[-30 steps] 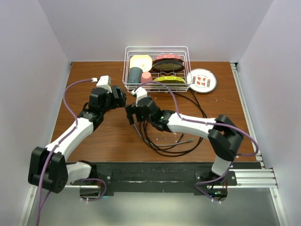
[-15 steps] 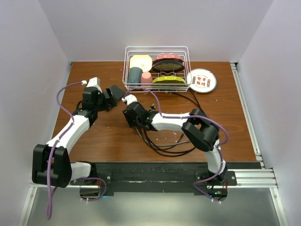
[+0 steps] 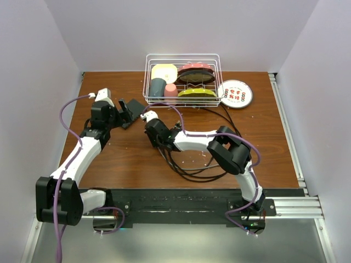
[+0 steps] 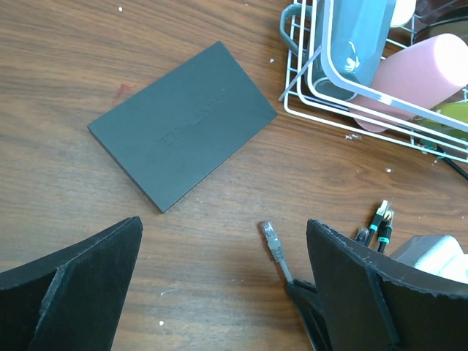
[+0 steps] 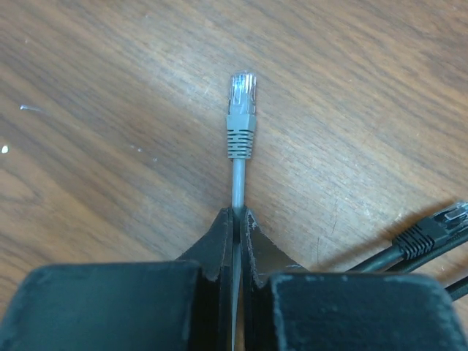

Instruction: Insert the plug into the switch port

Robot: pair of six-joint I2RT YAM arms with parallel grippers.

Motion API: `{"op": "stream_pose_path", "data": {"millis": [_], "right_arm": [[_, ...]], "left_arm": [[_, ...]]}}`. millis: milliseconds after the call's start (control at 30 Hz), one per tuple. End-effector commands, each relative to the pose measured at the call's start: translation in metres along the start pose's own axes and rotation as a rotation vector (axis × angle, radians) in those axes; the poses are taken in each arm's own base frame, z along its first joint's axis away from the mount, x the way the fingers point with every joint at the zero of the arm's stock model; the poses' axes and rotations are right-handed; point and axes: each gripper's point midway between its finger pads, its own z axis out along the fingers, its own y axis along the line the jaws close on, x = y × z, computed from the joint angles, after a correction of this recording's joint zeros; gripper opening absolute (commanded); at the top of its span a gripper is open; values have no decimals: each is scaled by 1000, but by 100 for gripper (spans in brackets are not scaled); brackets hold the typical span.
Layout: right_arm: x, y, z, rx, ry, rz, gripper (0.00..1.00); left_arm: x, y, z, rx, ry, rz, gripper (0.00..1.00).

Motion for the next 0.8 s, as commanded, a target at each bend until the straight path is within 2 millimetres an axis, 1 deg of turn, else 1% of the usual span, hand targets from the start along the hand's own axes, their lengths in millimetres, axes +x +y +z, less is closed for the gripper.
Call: {"op": "stream_pose_path", "data": {"millis": [0, 33, 67, 100, 133, 167, 233, 267, 300, 333, 367, 400, 433, 467, 500, 567, 600, 700, 733, 767], "right_arm": [[-69, 4, -45, -72, -137, 46, 0], [-75, 3, -55, -86, -156, 48, 0], [-101, 1, -82, -115, -217, 60, 0], [-120, 0, -96, -138, -277, 77, 0], [-126, -3, -107, -150, -300, 84, 0], [-153, -11, -138, -180, -373, 116, 0], [-176, -21, -167, -215, -439, 155, 0], [-196, -39, -193, -226, -497, 209, 0], [-208, -42, -212, -274, -535, 226, 0], [-212, -49, -223, -292, -558, 244, 0], [-221, -68, -234, -279, -594, 288, 0], [-237, -75, -268, -305, -677, 301, 0], [-238, -83, -277, -299, -703, 312, 0], [-245, -93, -292, -287, -747, 323, 0], [-253, -100, -317, -275, -815, 328, 0], [-263, -105, -345, -268, -901, 316, 0], [-268, -108, -364, -269, -945, 314, 0], [-277, -112, -391, -266, -1017, 322, 0], [-278, -111, -403, -281, -1042, 319, 0], [-280, -110, -411, -296, -1061, 317, 0]], "left_arm": [[-12, 2, -7, -7, -48, -7, 100], [-13, 3, -8, -10, -54, -7, 100], [-14, 4, -9, -12, -57, -7, 100], [-15, 4, -9, -13, -61, -7, 100], [-16, 3, -11, -12, -67, -6, 100], [-16, 4, -11, -12, -67, -4, 100], [-17, 5, -12, -17, -72, -2, 100], [-17, 5, -13, -21, -74, -2, 100], [-17, 5, -13, -21, -74, 0, 100], [-18, 5, -14, -21, -77, 1, 100], [-19, 5, -15, -22, -79, -1, 100], [-19, 5, -15, -20, -80, -1, 100], [-19, 5, -16, -19, -83, -1, 100], [-20, 5, -16, -18, -84, -1, 100], [-20, 5, -17, -22, -84, -1, 100], [-21, 5, -17, -22, -88, 0, 100], [-21, 5, -18, -22, -91, 2, 100], [-22, 6, -20, -26, -94, 0, 100], [-23, 7, -20, -30, -96, 0, 100], [-22, 7, -21, -32, -95, 0, 100]]}}
